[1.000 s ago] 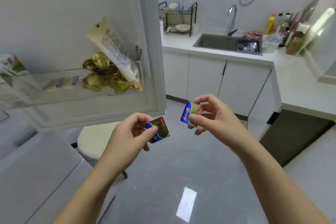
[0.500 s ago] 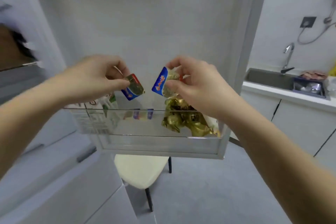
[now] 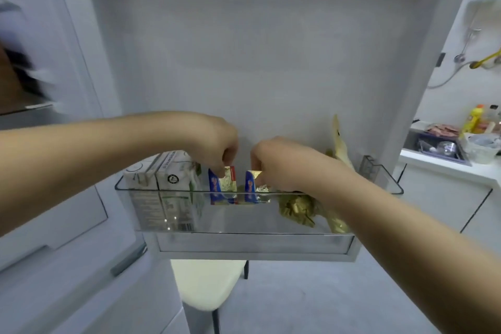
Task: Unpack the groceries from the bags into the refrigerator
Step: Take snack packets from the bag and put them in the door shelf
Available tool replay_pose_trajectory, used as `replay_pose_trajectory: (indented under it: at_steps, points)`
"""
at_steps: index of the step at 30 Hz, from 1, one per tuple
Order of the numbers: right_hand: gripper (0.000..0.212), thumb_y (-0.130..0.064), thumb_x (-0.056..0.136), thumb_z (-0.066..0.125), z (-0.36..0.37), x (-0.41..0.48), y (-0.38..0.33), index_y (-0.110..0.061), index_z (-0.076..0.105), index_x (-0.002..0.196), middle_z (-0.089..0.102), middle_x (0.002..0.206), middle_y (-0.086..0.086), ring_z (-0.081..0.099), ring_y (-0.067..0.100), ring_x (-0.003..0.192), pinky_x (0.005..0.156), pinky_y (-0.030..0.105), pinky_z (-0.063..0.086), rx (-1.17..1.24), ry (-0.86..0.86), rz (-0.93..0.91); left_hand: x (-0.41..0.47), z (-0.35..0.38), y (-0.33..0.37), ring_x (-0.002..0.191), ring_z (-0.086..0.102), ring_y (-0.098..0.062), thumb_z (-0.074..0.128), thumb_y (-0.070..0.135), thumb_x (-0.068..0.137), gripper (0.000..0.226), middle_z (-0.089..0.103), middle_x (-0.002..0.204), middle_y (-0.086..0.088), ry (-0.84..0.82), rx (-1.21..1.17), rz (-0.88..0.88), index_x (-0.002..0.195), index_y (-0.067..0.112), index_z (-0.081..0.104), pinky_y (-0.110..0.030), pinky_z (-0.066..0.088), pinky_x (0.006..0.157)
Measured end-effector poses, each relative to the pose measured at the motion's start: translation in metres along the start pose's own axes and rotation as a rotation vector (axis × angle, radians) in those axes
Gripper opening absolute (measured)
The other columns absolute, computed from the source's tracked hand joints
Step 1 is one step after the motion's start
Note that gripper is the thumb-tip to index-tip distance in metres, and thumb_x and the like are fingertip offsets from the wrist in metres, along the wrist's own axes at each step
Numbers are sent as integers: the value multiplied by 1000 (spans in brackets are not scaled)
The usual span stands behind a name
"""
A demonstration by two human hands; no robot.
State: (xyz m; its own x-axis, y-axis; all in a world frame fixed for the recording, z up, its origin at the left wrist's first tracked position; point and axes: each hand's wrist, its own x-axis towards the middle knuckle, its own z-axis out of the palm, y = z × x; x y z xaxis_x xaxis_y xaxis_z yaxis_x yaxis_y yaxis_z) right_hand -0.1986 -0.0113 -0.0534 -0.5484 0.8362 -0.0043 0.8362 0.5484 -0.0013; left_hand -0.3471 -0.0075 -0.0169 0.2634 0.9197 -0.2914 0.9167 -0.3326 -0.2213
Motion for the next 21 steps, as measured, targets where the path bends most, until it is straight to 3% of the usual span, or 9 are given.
replay_pose_trajectory:
  at_steps: [3, 6, 9, 12, 15, 19, 21]
  points:
    - [24, -24, 92, 60, 2, 6, -6, -11, 67, 111, 68, 107, 5, 59, 24, 90, 72, 30, 47, 24, -135, -48, 16, 3, 5, 83, 58, -14, 71, 31, 85, 15, 69, 96, 2, -103, 37, 39, 92, 20, 63, -21, 42, 62]
    - [26, -25, 90, 65, 3, 15, -10, -12, 70, 112, 69, 111, 6, 61, 26, 99, 81, 32, 49, 13, -231, -65, 28, 11, 9, 83, 58, -17, 72, 25, 85, 22, 64, 84, 1, -208, 26, 77, 72, 23, 53, -23, 44, 63]
    - [31, -25, 89, 69, 6, 22, -12, -10, 68, 116, 66, 116, 6, 58, 25, 101, 76, 27, 43, -1, -304, -64, 34, 20, 13, 82, 59, -20, 72, 19, 86, 25, 55, 71, 7, -267, 6, 106, 71, 21, 51, -27, 46, 69]
    - [28, -24, 88, 70, 9, 24, -13, -12, 69, 113, 65, 109, 6, 53, 21, 90, 73, 25, 38, 26, -313, -78, 36, 27, 13, 93, 65, -27, 72, 21, 86, 15, 58, 76, 5, -322, -14, 123, 85, 15, 58, -33, 51, 82]
    - [30, -29, 84, 75, 12, 24, -12, -15, 72, 110, 68, 110, 6, 54, 19, 87, 74, 25, 40, 43, -283, -74, 35, 29, 13, 105, 65, -29, 71, 24, 87, 21, 67, 100, -7, -317, -16, 137, 104, 12, 64, -36, 51, 91]
    - [32, -31, 80, 78, 15, 25, -9, -15, 73, 108, 69, 108, 4, 58, 19, 89, 80, 28, 47, 77, -252, -53, 31, 27, 16, 94, 60, -18, 73, 29, 86, 40, 66, 112, -4, -270, -9, 138, 120, 12, 64, -26, 45, 78]
    - [31, -31, 80, 79, 16, 25, -8, -16, 74, 106, 70, 105, 3, 58, 18, 88, 80, 28, 48, 89, -233, -49, 29, 26, 18, 89, 54, -15, 72, 30, 86, 39, 63, 107, -1, -253, -7, 128, 120, 13, 63, -24, 42, 75]
